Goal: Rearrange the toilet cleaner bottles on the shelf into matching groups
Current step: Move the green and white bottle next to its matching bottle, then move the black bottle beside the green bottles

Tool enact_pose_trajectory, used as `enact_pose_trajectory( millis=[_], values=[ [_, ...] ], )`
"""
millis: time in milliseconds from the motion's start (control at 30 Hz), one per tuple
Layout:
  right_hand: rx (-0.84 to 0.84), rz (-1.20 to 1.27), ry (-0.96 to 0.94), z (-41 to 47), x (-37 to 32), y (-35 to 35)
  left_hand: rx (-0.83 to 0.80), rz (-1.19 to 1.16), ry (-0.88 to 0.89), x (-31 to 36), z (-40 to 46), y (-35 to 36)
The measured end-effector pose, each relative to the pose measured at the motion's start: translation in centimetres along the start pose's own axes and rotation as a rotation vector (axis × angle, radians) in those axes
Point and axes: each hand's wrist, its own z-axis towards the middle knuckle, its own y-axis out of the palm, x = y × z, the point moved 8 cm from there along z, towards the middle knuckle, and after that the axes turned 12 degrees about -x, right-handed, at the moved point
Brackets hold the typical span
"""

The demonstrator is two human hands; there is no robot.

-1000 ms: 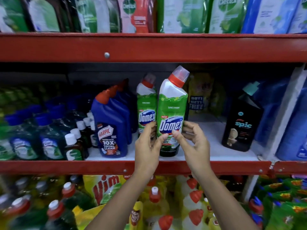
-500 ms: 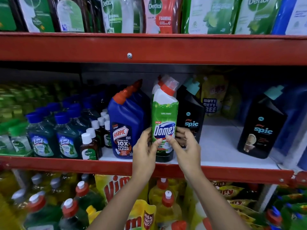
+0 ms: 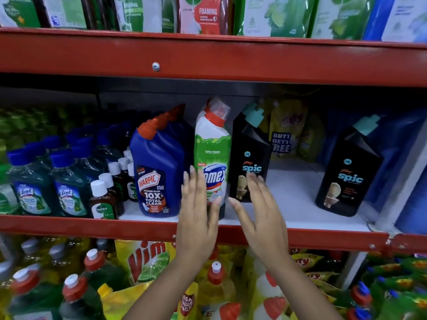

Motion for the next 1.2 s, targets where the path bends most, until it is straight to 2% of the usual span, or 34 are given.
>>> enact_pose_trajectory(
  millis=[100,200,300,433,600,733,833,900,1000,1200],
  values=[
    [0.009,-0.292,-0.026,-1.6,1.8,-1.3,-0.095,0.267,0.167,3.1,-0.5,2.7],
    [0.028,-0.476,0.036,-2.9,4.4,-3.1,-0.200,0.373,0.251,5.4,-0.4,6.1],
    [0.043,-0.515,0.128,-4.2,7.5,-5.2,-0.257,0.435,0.261,7.1,0.2,9.3],
    [0.091,-0.437,0.233,-5.2,11.5,-8.2,-0.348,0.403,0.260,9.3,2.0,13.4],
    [0.148,-0.246,0.329,-5.1,15.3,-11.7,-0.496,0.211,0.210,12.6,5.4,17.8],
    [0.145,-0.129,0.362,-4.0,17.0,-13.7,-0.582,-0.083,0.044,13.3,8.1,20.7],
    [0.153,-0.092,0.379,-3.1,18.1,-14.3,-0.527,-0.458,-0.088,13.5,9.2,21.6],
    [0.184,-0.070,0.380,-2.6,18.9,-14.6,-0.431,-0.653,-0.141,13.4,9.6,21.8],
    [0.232,-0.087,0.382,-2.1,19.6,-15.4,-0.310,-0.685,-0.180,12.4,10.2,22.1],
    [0.296,-0.033,0.399,-2.1,19.4,-15.8,-0.273,-0.705,-0.204,11.6,10.5,22.4]
  ],
)
